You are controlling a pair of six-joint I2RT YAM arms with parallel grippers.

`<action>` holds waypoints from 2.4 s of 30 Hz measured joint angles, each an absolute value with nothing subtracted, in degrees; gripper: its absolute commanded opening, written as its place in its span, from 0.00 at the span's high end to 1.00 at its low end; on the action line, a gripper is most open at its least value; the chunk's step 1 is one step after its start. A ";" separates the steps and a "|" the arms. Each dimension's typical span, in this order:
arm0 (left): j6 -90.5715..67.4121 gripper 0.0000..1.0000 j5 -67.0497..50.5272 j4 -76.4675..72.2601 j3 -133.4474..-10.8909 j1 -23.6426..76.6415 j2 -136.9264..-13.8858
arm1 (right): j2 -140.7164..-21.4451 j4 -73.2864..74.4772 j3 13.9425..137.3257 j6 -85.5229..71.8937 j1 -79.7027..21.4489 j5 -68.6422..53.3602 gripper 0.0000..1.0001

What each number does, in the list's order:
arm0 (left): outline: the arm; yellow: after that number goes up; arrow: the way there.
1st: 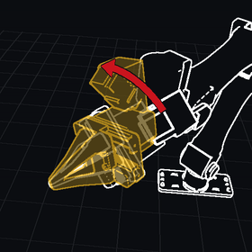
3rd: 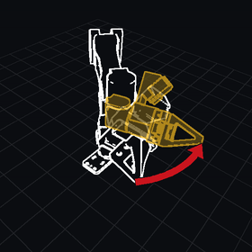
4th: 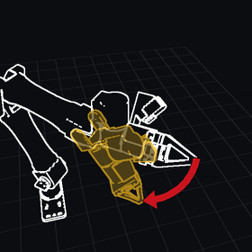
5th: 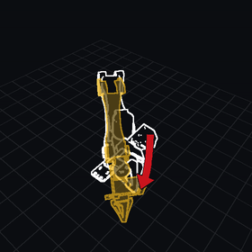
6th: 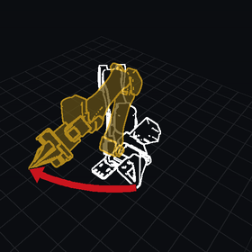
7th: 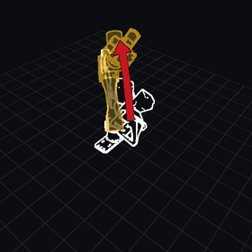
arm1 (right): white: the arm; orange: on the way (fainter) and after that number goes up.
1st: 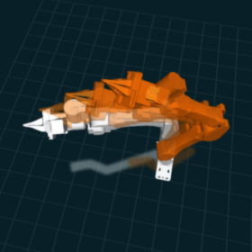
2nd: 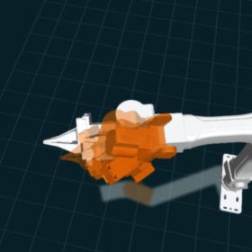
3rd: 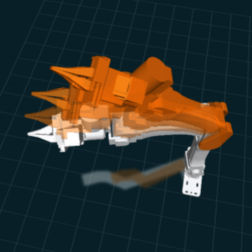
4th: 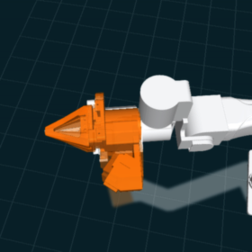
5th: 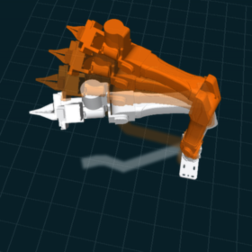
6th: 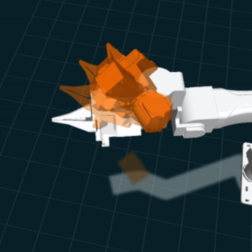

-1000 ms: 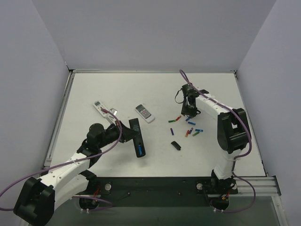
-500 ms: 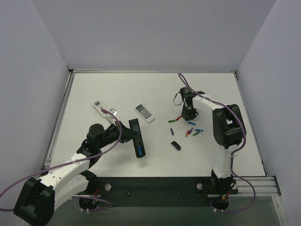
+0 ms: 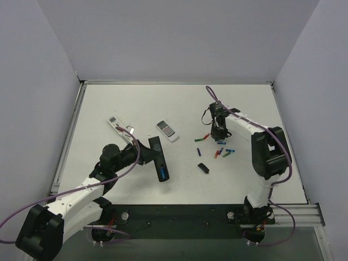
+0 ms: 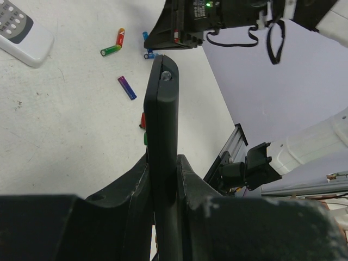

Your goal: Load the batteries into the remote control

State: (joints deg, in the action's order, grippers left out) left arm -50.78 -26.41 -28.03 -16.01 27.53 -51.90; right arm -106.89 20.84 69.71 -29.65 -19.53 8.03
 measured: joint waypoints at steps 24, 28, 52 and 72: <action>-60.88 1.00 -20.08 -42.33 -12.53 27.31 -56.14 | -85.30 33.32 79.77 -19.46 -57.19 -6.66 1.00; -62.39 1.00 -18.57 -43.62 -11.77 27.29 -56.05 | -85.71 35.05 81.84 -19.31 -58.39 -8.69 1.00; -67.85 1.00 -15.81 -47.09 -10.33 27.24 -55.20 | -92.68 38.81 82.81 -19.29 -58.65 -11.53 0.98; -71.66 1.00 -15.57 -50.85 -8.86 27.20 -57.87 | -94.54 40.21 85.80 -19.46 -59.02 -9.04 0.85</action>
